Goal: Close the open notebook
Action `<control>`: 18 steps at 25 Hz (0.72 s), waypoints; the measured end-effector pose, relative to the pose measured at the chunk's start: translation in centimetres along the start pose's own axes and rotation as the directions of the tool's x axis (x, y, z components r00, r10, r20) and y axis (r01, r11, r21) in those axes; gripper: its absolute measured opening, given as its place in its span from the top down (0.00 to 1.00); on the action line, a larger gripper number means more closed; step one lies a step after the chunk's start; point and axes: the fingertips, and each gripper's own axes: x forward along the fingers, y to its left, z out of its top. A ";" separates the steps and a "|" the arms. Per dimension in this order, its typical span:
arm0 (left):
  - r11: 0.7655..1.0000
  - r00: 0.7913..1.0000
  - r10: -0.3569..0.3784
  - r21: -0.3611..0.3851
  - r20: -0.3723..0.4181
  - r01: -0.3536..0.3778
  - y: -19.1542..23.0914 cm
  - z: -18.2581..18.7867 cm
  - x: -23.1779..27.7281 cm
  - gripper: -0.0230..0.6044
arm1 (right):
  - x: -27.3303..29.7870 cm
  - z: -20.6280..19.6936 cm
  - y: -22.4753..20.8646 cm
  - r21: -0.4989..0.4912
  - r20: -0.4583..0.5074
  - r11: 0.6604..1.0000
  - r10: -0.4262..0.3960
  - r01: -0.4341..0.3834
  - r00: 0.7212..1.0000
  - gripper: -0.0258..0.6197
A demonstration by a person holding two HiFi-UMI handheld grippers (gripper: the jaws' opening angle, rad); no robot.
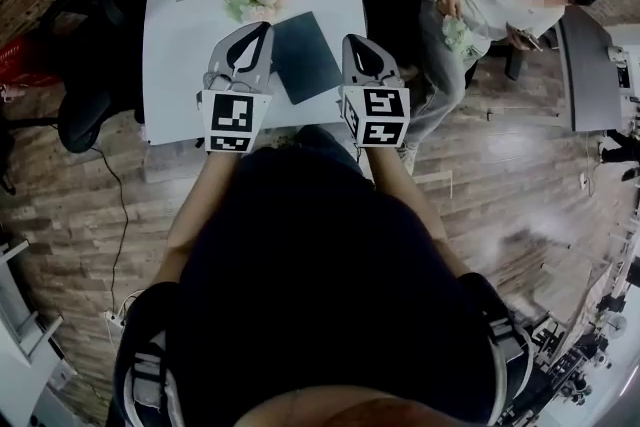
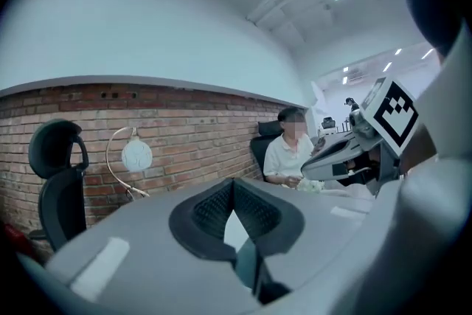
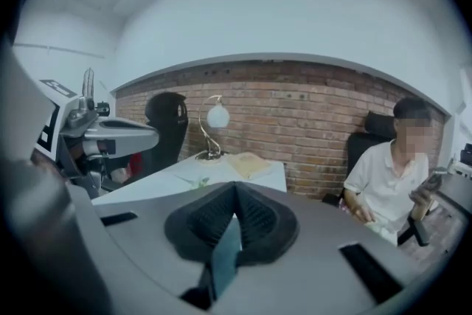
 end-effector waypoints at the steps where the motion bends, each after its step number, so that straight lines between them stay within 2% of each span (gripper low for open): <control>1: 1.000 1.000 0.006 0.006 0.023 -0.007 0.0 1.3 0.0 0.95 | -0.5 1.0 -0.6 0.001 0.026 1.000 -0.017 0.017 1.000 0.95; 5: 0.999 0.995 0.037 0.033 0.098 -0.040 0.2 5.8 -0.6 0.95 | -2.5 5.0 -2.7 0.000 0.125 0.997 -0.073 0.074 0.989 0.95; 10: 0.994 0.981 0.071 0.067 0.182 -0.085 1.0 10.5 -1.6 0.95 | -4.7 9.4 -4.6 0.001 0.236 0.992 -0.120 0.124 0.964 0.95; 15: 0.994 0.976 0.091 0.036 0.199 -0.101 1.1 12.3 -2.2 0.95 | -6.0 11.2 -5.1 -0.001 0.281 0.991 -0.130 0.135 0.951 0.95; 18: 0.994 0.973 0.079 0.057 0.217 -0.093 0.9 12.4 -2.1 0.95 | -6.2 11.3 -5.1 0.005 0.286 0.991 -0.130 0.134 0.949 0.95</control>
